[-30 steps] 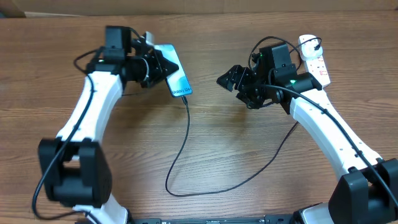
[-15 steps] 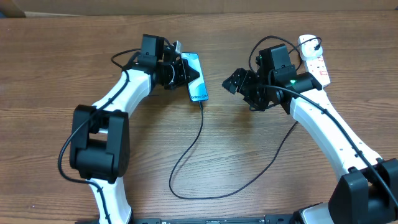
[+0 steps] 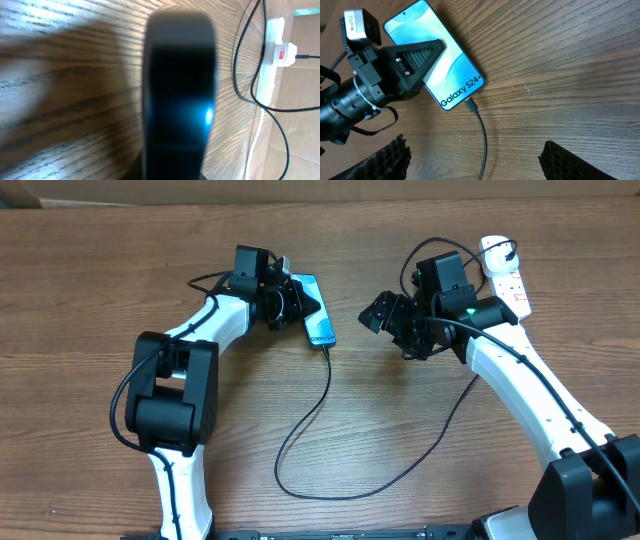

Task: Plug charger to phone and switch on socket
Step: 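Lower the smartphone onto the table with the left gripper and release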

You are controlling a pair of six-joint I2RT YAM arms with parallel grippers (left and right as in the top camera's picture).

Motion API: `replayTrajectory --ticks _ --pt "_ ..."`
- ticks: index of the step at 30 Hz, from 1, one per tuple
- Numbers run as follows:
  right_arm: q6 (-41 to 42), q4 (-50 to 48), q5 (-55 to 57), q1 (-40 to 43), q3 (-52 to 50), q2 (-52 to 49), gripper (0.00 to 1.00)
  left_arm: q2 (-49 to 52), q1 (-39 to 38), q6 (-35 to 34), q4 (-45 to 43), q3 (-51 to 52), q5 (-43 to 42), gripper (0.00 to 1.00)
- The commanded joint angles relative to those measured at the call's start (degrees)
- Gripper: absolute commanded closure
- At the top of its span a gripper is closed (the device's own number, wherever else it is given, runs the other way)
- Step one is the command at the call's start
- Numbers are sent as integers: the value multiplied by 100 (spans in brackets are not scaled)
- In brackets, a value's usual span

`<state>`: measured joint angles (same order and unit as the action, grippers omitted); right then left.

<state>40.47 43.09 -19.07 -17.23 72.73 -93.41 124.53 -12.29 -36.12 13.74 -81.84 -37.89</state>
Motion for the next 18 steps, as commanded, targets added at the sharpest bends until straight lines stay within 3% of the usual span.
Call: replayTrajectory --ticks 1,10,15,18 --pt "-50 -11 63 26 35 -11 17 72 -11 -76 -13 -81 -267 93" --pt "-50 -9 63 26 35 -11 17 72 -13 144 459 -81 -219 92" --pt "-50 -7 63 26 35 -11 17 72 -13 144 511 -81 -216 84" --pt "-50 -2 63 26 35 -11 17 72 -13 144 509 -81 -212 73"
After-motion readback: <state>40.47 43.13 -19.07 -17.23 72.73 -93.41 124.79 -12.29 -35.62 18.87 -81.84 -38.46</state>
